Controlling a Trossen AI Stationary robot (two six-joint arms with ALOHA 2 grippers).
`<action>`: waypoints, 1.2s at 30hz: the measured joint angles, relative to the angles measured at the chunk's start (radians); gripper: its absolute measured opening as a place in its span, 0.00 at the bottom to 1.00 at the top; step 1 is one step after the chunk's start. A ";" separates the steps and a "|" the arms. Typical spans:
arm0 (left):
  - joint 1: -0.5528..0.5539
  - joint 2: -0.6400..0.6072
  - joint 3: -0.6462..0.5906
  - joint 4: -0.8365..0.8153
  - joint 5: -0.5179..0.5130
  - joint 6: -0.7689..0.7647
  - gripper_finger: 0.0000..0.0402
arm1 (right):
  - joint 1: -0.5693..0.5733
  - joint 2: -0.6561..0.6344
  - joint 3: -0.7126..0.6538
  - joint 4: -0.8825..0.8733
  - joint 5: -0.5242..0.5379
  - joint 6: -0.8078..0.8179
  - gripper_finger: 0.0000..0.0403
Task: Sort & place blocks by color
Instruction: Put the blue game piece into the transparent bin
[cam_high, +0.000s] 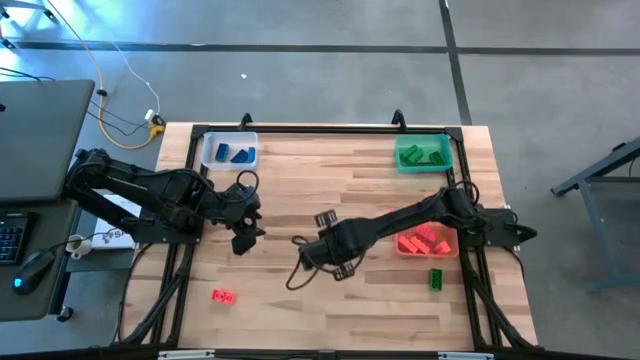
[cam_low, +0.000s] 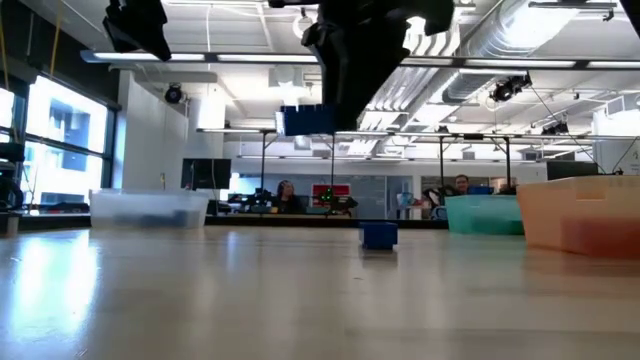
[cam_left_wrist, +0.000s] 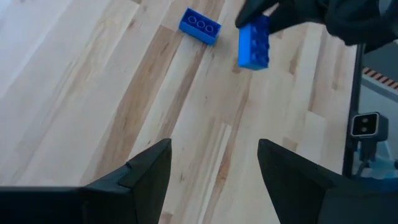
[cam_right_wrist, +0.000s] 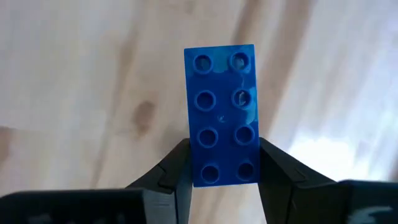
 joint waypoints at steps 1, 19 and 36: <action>0.001 0.000 0.000 -0.002 -0.006 0.004 0.56 | -0.006 0.000 0.008 -0.011 0.014 0.007 0.28; 0.093 0.000 0.000 0.091 -0.104 0.125 0.56 | -0.149 -0.226 0.053 -0.071 0.221 0.024 0.28; 0.106 0.000 0.000 0.708 -0.216 0.493 0.56 | -0.301 -0.588 0.052 0.144 0.048 -0.192 0.28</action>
